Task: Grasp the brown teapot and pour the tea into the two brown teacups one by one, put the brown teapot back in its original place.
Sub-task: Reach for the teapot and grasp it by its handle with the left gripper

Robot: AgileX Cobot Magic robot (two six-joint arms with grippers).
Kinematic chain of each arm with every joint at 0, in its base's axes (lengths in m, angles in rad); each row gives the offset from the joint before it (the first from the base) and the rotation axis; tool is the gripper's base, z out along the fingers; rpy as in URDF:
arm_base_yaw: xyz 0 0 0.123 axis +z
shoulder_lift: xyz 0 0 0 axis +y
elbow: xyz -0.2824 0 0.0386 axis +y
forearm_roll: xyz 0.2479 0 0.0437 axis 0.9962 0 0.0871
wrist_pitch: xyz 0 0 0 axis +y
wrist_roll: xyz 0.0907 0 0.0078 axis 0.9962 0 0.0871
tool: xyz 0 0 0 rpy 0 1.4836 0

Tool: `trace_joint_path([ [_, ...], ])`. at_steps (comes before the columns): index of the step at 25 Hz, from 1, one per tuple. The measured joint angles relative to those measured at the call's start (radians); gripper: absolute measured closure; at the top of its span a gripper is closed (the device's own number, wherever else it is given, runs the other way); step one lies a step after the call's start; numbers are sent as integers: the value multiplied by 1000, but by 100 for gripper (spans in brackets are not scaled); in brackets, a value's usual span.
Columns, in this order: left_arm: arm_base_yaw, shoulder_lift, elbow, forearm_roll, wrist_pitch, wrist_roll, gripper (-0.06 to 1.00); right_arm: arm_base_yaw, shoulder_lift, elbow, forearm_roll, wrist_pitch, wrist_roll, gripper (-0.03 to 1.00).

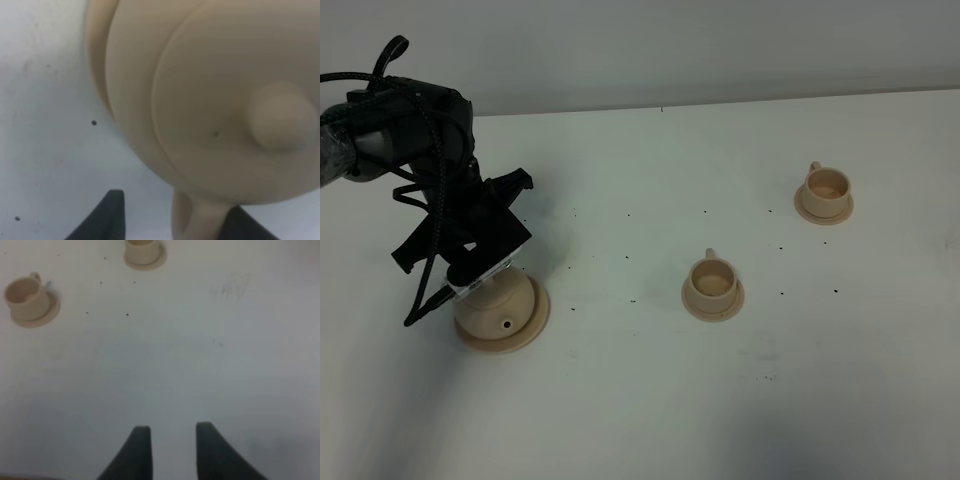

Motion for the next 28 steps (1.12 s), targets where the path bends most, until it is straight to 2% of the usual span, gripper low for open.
trace_joint_path([
  [9,0,0,0,-2,0,1,56,0,0,0,0,0,0,73],
  [12,0,0,0,-3,1,1,62,0,0,0,0,0,0,73],
  [18,1,0,0,-30,4,1,81,0,0,0,0,0,0,73],
  [28,1,0,0,-42,45,1,82,0,0,0,0,0,0,73],
])
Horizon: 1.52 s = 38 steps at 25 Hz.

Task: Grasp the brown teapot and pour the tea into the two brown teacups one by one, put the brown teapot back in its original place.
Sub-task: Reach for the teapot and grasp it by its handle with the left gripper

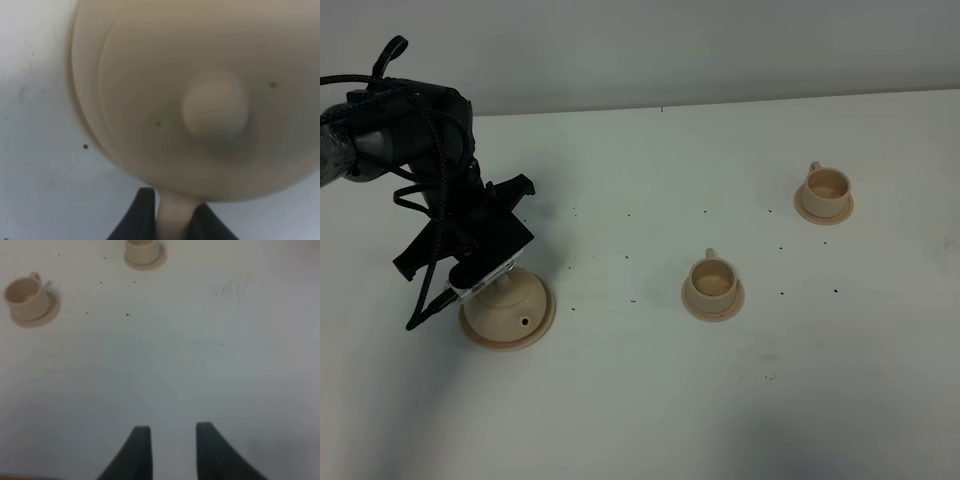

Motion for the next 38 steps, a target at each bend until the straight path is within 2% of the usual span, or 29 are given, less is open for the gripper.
trace_joint_path([
  [23,0,-37,1,-63,20,-9,82,0,0,0,0,0,0,73],
  [33,25,-47,1,-76,34,-24,82,0,0,0,0,0,0,73],
  [38,43,-47,1,-111,38,-28,82,0,0,0,0,0,0,73],
])
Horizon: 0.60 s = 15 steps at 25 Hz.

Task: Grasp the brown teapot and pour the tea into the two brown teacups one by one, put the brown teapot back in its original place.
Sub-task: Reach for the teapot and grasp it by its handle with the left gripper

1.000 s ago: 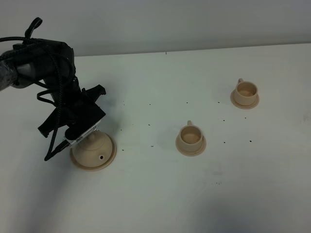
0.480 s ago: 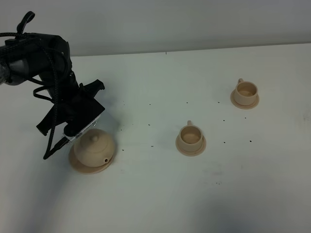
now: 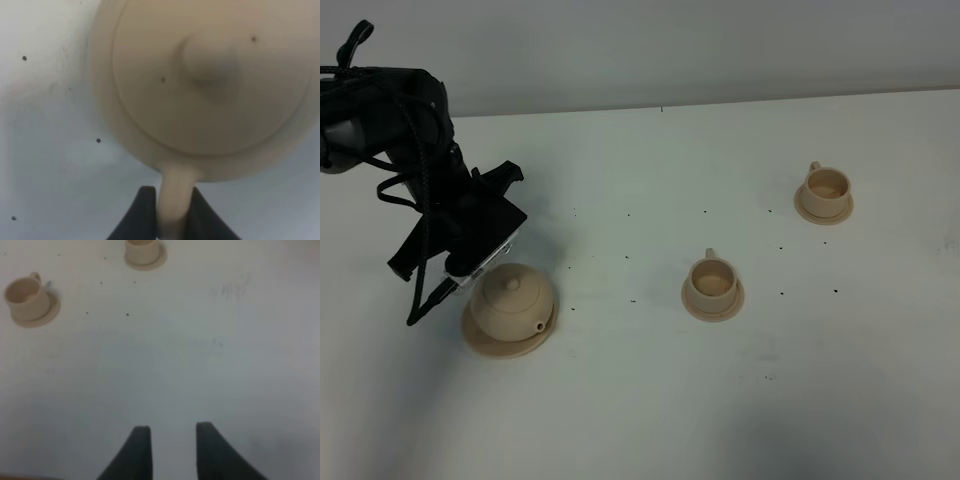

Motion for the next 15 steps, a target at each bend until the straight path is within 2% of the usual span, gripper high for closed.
trace_joint_path([
  [15,6,-23,0,-6,36,-4,82,0,0,0,0,0,0,73],
])
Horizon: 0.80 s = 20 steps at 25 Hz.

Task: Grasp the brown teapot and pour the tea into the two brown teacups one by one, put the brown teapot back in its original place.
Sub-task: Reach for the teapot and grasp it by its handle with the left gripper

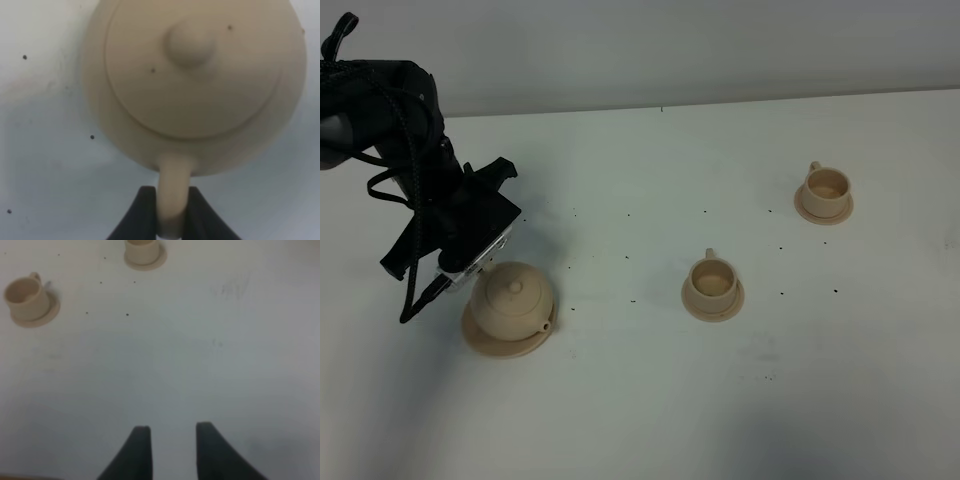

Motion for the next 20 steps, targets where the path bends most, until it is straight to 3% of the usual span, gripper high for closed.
trace_joint_path([
  [20,0,1,42,51,-21,-3,82,0,0,0,0,0,0,73],
])
